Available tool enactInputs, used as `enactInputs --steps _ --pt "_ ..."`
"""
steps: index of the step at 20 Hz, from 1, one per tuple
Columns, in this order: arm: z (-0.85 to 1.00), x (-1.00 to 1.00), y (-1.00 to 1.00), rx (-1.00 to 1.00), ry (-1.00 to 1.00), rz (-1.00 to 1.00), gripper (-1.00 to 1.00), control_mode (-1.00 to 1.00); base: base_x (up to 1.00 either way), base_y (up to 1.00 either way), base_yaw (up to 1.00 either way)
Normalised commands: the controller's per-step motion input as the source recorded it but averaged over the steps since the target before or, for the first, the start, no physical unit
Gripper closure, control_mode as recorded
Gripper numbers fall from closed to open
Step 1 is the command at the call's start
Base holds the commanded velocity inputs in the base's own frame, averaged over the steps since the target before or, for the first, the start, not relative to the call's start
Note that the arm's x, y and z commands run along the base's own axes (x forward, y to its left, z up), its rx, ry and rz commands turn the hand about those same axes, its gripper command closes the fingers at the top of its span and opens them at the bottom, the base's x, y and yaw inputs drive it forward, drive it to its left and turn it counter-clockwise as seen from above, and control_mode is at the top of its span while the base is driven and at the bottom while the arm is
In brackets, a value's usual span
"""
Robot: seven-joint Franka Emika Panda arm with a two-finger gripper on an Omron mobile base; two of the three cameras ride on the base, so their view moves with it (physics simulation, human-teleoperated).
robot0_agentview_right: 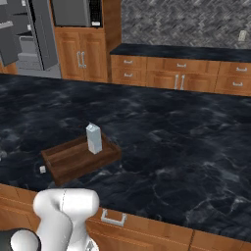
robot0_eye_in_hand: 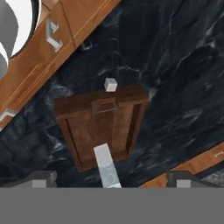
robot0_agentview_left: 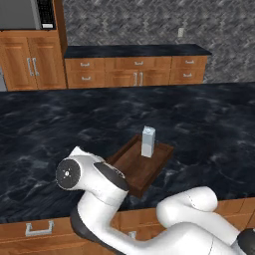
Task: Take out the milk from the fridge and place it on the tray on the counter. Then take the sugar cube near the tray and place it in the tray.
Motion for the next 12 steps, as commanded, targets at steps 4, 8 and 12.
enactInputs --steps 4,8,12 --pt "-0.28 0.00 0.00 -0.24 0.17 0.00 -1.00 -1.00 0.00 0.00 0.00" --pt "-0.42 0.03 -0.02 -0.10 0.04 0.00 -1.00 -1.00 0.00 0.00 0.00" --pt "-0.62 0.07 -0.26 -0.04 0.00 0.00 -1.00 -1.00 0.00 0.00 0.00"
